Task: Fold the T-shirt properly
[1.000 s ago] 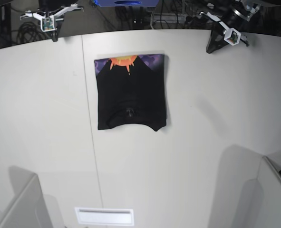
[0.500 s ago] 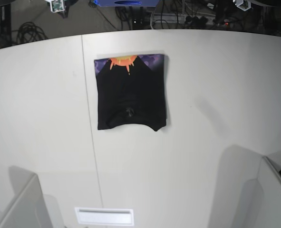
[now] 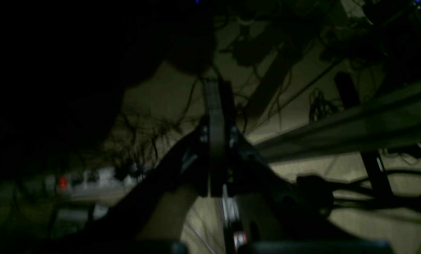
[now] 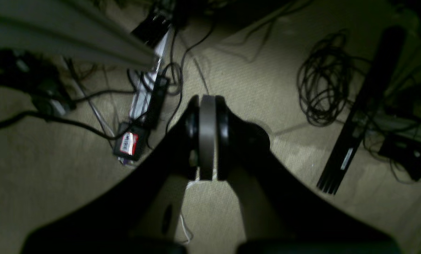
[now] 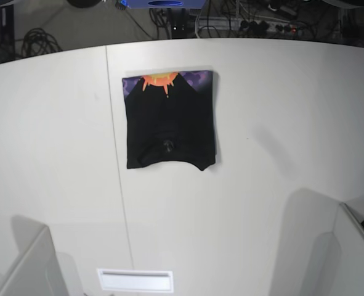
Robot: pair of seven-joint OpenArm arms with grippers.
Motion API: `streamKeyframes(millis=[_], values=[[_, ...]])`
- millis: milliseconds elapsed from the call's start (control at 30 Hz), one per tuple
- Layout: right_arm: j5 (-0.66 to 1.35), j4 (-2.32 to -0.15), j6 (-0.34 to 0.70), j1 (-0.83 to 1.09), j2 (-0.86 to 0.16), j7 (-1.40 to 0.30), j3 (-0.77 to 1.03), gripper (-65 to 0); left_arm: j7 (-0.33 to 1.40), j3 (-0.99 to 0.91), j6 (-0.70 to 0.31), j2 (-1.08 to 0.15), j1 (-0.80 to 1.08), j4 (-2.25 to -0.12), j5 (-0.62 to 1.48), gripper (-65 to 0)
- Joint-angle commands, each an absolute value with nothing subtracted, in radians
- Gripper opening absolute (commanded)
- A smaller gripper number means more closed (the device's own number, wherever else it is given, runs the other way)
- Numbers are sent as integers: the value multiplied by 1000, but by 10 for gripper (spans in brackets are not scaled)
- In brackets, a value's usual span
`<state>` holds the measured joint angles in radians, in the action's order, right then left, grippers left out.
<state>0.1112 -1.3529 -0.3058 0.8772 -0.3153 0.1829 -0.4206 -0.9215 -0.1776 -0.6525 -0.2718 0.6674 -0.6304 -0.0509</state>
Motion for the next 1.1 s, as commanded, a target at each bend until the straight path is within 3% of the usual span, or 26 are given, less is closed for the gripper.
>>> streamKeyframes(millis=[0,133,333,467,633,767,1067], values=[[108,-1328,-312,881,-305,199,-423,-650,-943,-166,-642,-283,665,-581,-45,-650],[108,-1159,-312,802,-269,199,-423,-650,-943,-111,-579,-278,568,-346,-45,-650],[108,-831,-309,642,-213,199,-432,-650,-943,-84,-575,-213,397,0,-36,-650],[108,-538,-308,475,-160,205,-433,-650,-935,-87,-556,-176,340,0,-36,-650],[108,-200,-308,278,-71,225,-432,-650,-627,-76,-450,-137,329,-33,-44,-650],[108,-176,-308,260,-59,271,-426,-650,-444,-74,-430,-124,335,-150,-44,-650],[108,-176,-308,257,-59,271,-423,-650,-441,-73,-430,-124,288,-153,-45,-650]])
